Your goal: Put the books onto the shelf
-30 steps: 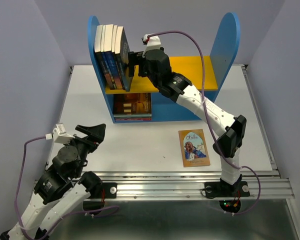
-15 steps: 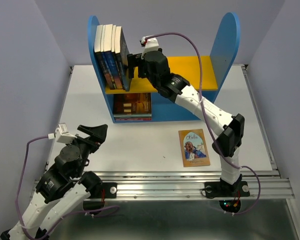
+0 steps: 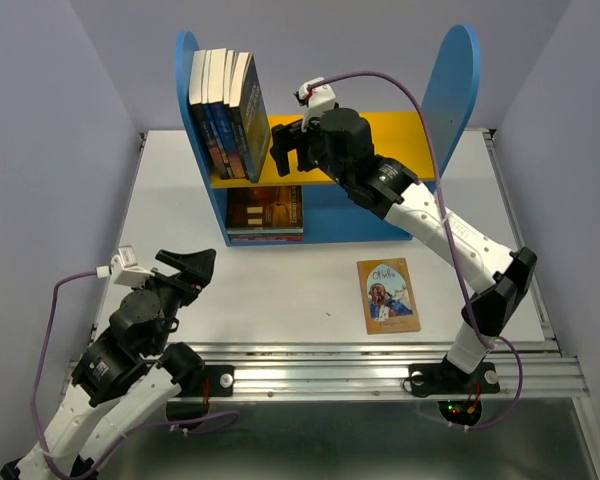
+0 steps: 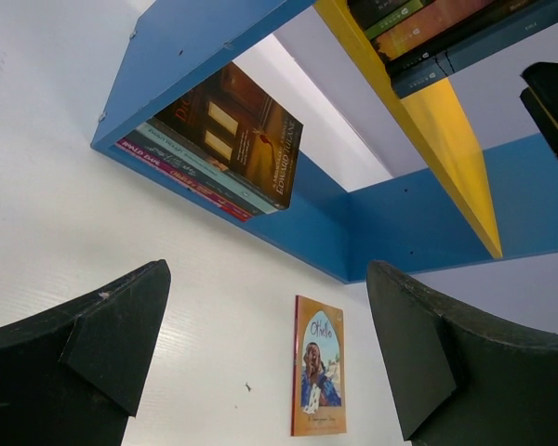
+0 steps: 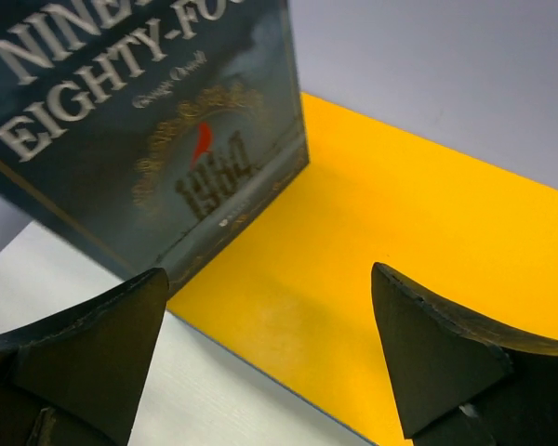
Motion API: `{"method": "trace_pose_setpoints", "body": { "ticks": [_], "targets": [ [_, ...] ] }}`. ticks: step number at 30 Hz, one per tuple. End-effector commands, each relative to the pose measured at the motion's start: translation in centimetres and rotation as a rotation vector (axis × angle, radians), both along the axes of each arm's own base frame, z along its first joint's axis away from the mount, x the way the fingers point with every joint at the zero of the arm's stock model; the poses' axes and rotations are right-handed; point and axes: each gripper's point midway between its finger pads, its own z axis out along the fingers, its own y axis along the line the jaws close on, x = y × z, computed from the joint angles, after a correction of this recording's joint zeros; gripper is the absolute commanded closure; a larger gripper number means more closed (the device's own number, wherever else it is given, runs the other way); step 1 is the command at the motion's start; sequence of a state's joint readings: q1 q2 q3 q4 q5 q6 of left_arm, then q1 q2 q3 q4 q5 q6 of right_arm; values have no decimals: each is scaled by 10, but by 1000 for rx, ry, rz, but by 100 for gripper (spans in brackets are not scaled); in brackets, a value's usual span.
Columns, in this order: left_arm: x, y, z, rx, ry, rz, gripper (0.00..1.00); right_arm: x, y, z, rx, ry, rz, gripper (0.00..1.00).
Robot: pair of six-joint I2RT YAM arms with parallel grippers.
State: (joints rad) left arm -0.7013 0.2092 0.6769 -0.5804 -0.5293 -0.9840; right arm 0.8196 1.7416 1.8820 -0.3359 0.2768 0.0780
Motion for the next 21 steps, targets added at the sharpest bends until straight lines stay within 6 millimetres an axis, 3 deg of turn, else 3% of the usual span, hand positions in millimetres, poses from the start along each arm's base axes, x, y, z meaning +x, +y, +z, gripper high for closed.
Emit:
{"method": "trace_pose_setpoints", "body": {
  "ticks": [1,7,15,21],
  "targets": [
    [0,3,4,4,-24,9,1,-29,17,20,14,-10,185,8],
    [1,1,2,16,-17,0,1,-40,39,15,11,22,316,18],
    [1,0,2,8,-27,-3,1,-39,59,2,-6,54,391,32],
    [0,0,2,3,-30,-6,1,-39,68,-16,-23,94,421,32]
  ]
}}
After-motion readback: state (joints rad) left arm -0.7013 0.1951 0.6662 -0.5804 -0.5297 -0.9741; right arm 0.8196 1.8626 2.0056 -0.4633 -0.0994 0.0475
